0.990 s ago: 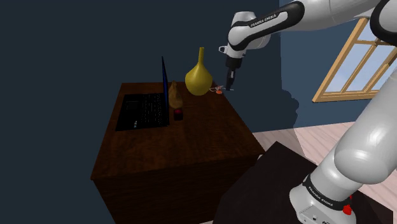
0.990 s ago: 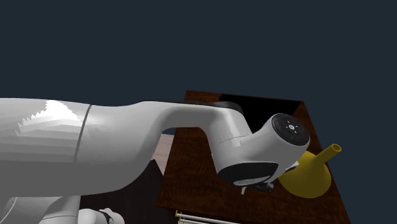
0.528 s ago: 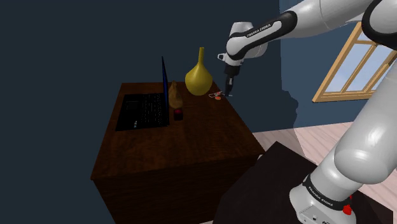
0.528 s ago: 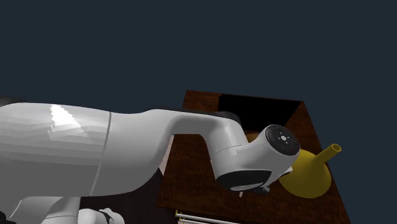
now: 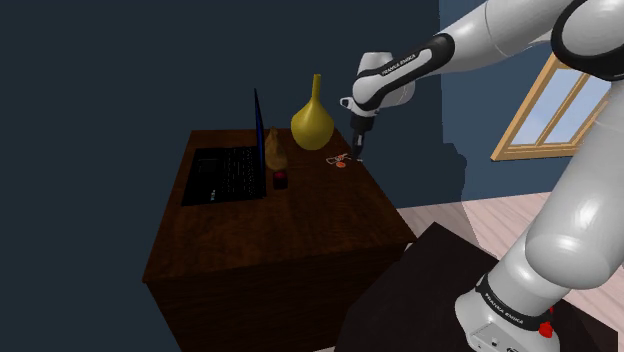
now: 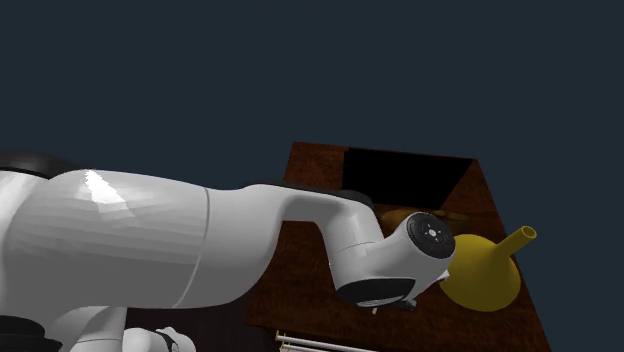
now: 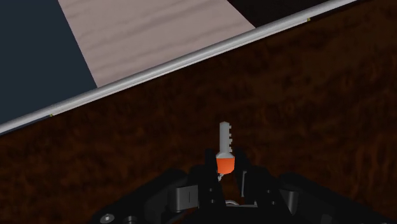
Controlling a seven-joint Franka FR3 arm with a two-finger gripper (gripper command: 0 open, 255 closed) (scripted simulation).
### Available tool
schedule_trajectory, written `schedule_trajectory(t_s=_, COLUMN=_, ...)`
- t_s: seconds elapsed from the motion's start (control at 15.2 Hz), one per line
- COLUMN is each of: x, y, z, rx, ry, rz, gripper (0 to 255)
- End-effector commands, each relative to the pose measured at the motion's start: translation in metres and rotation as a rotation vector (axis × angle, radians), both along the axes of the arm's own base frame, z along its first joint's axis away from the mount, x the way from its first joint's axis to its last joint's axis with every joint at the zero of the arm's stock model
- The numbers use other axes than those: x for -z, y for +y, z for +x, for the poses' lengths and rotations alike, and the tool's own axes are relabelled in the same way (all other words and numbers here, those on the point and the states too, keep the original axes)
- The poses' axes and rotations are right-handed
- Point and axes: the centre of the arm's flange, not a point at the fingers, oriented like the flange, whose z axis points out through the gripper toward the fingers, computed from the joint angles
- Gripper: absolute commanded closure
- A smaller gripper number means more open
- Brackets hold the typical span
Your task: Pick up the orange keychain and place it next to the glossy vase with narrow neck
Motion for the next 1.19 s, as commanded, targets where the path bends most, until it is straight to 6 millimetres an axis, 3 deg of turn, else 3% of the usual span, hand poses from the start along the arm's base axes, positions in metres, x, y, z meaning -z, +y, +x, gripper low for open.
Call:
schedule_trajectory(t_s=0.0, x=0.011, y=0.0, z=0.0, rx=0.0, ry=-0.001, rz=0.0, gripper=255)
schedule_trajectory(t_s=0.66, x=0.063, y=0.0, z=0.0, rx=0.0, ry=-0.001, rz=0.0, gripper=255)
schedule_trajectory(t_s=1.12, x=0.063, y=0.0, z=0.0, rx=0.0, ry=0.0, rz=0.0, gripper=255)
